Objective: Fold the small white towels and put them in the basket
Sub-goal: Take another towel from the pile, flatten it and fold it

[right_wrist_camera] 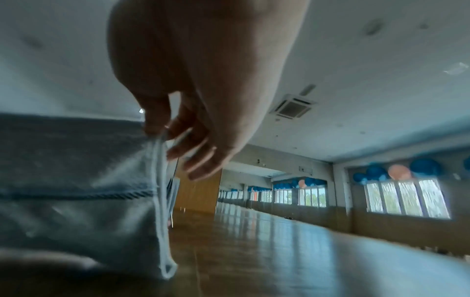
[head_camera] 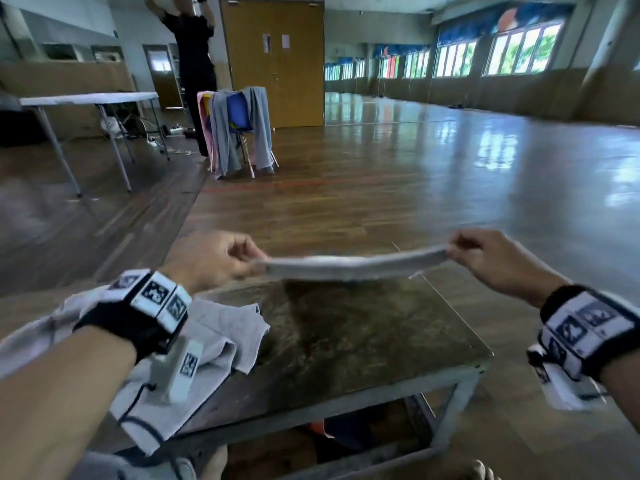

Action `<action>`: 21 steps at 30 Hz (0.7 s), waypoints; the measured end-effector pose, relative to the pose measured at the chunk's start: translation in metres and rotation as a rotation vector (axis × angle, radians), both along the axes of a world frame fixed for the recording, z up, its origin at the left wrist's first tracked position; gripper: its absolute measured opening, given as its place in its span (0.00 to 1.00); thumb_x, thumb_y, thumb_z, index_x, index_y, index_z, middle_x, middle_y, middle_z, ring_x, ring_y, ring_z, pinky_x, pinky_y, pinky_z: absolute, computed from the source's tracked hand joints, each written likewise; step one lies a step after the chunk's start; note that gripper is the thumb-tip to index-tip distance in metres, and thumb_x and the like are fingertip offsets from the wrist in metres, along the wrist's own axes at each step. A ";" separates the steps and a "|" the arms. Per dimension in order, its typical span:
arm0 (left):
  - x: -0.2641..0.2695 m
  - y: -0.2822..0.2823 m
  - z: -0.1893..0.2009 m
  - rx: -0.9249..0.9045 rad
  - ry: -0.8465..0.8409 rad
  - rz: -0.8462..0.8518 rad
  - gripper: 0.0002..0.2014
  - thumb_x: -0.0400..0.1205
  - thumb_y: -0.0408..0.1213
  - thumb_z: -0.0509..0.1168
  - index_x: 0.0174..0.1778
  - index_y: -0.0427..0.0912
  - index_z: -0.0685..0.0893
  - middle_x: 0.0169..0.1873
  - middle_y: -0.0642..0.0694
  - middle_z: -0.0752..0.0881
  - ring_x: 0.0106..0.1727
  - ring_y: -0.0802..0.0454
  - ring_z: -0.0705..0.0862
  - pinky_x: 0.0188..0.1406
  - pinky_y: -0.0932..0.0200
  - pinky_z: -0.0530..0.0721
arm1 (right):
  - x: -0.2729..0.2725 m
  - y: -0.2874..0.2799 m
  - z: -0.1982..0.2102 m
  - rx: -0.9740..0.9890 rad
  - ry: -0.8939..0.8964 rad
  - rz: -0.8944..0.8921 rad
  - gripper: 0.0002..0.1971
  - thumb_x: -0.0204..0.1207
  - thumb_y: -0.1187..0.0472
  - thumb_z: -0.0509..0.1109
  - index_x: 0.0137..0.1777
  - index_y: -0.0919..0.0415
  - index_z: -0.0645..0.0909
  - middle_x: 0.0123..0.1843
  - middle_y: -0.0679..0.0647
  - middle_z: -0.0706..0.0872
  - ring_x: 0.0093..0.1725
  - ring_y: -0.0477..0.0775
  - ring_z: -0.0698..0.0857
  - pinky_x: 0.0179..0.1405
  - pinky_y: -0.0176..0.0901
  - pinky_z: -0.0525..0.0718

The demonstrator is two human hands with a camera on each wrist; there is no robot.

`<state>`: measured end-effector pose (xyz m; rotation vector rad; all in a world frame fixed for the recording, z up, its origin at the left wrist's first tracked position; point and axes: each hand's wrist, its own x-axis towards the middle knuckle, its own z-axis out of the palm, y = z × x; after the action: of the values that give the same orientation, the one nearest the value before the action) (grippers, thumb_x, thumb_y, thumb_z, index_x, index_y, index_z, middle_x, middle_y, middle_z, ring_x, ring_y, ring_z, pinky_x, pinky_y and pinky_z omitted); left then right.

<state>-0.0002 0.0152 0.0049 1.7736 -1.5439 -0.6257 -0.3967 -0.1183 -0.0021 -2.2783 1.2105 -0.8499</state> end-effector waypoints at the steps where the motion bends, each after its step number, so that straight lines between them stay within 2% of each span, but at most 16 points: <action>1: -0.001 0.003 -0.016 0.097 -0.004 -0.056 0.06 0.73 0.34 0.79 0.43 0.42 0.90 0.38 0.45 0.92 0.40 0.42 0.88 0.54 0.38 0.87 | -0.007 0.003 -0.017 0.053 0.064 0.056 0.14 0.84 0.64 0.71 0.37 0.50 0.83 0.28 0.42 0.84 0.28 0.38 0.78 0.31 0.30 0.76; 3: -0.003 0.008 -0.045 0.293 -0.002 -0.165 0.04 0.76 0.30 0.77 0.43 0.40 0.88 0.36 0.46 0.91 0.39 0.51 0.87 0.52 0.42 0.87 | -0.018 0.006 -0.048 0.206 0.143 0.142 0.12 0.83 0.66 0.72 0.38 0.53 0.86 0.30 0.43 0.88 0.28 0.37 0.81 0.33 0.32 0.79; 5: -0.006 0.009 -0.064 0.450 0.016 -0.256 0.06 0.77 0.31 0.76 0.47 0.35 0.87 0.37 0.44 0.91 0.41 0.49 0.88 0.52 0.43 0.86 | -0.027 0.003 -0.072 0.358 0.216 0.196 0.06 0.80 0.62 0.76 0.41 0.58 0.89 0.35 0.52 0.92 0.35 0.45 0.86 0.44 0.49 0.86; 6: -0.006 0.009 -0.069 0.512 0.024 -0.289 0.09 0.77 0.32 0.76 0.49 0.33 0.87 0.38 0.43 0.91 0.42 0.46 0.89 0.52 0.42 0.86 | -0.031 0.002 -0.081 0.437 0.225 0.224 0.06 0.78 0.58 0.77 0.42 0.59 0.90 0.38 0.56 0.93 0.38 0.49 0.88 0.47 0.52 0.88; 8: -0.006 0.006 -0.075 0.629 0.032 -0.315 0.11 0.78 0.34 0.76 0.52 0.33 0.86 0.37 0.44 0.91 0.42 0.45 0.90 0.50 0.43 0.88 | -0.035 -0.003 -0.093 0.552 0.195 0.253 0.11 0.73 0.52 0.78 0.44 0.61 0.91 0.43 0.61 0.94 0.41 0.52 0.90 0.50 0.51 0.88; 11: -0.003 -0.005 -0.077 0.722 0.075 -0.285 0.10 0.80 0.35 0.74 0.53 0.35 0.85 0.36 0.46 0.92 0.38 0.45 0.92 0.37 0.52 0.91 | -0.031 -0.013 -0.101 0.522 0.132 0.230 0.11 0.72 0.53 0.77 0.47 0.60 0.90 0.45 0.60 0.94 0.45 0.59 0.93 0.55 0.58 0.89; 14: 0.002 -0.026 -0.081 0.564 -0.006 -0.152 0.07 0.79 0.36 0.75 0.49 0.38 0.88 0.35 0.47 0.92 0.38 0.48 0.93 0.30 0.56 0.89 | -0.017 -0.030 -0.106 0.369 0.071 0.113 0.03 0.78 0.59 0.77 0.46 0.57 0.90 0.42 0.56 0.94 0.43 0.67 0.92 0.50 0.63 0.89; 15: 0.004 -0.033 -0.084 0.475 -0.055 -0.091 0.05 0.79 0.37 0.75 0.47 0.40 0.89 0.35 0.48 0.92 0.36 0.50 0.92 0.29 0.58 0.89 | -0.010 -0.036 -0.108 0.305 0.053 0.069 0.03 0.80 0.60 0.76 0.44 0.56 0.89 0.40 0.54 0.94 0.41 0.66 0.91 0.46 0.59 0.88; 17: 0.007 -0.049 -0.092 0.312 -0.079 0.019 0.03 0.79 0.37 0.75 0.44 0.42 0.90 0.35 0.45 0.91 0.34 0.50 0.90 0.27 0.58 0.88 | 0.004 -0.048 -0.111 0.181 0.072 -0.015 0.05 0.80 0.60 0.76 0.42 0.53 0.89 0.38 0.49 0.92 0.40 0.56 0.89 0.42 0.47 0.84; 19: 0.007 -0.061 -0.103 0.221 -0.026 0.109 0.02 0.79 0.35 0.75 0.42 0.43 0.89 0.33 0.43 0.90 0.30 0.49 0.88 0.24 0.57 0.87 | 0.017 -0.058 -0.116 0.092 0.149 -0.073 0.04 0.80 0.57 0.75 0.44 0.54 0.89 0.40 0.45 0.89 0.43 0.51 0.88 0.44 0.44 0.79; 21: 0.004 -0.070 -0.113 0.187 -0.024 0.160 0.04 0.78 0.34 0.76 0.39 0.43 0.88 0.29 0.45 0.89 0.25 0.51 0.86 0.20 0.59 0.85 | 0.028 -0.069 -0.123 0.059 0.221 -0.116 0.05 0.80 0.54 0.74 0.44 0.53 0.88 0.42 0.47 0.88 0.46 0.53 0.86 0.47 0.46 0.80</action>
<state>0.0041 -0.0550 -0.1084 2.0287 -1.3791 -0.6899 -0.3685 -0.1870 -0.1248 -2.3199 1.4555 -0.6050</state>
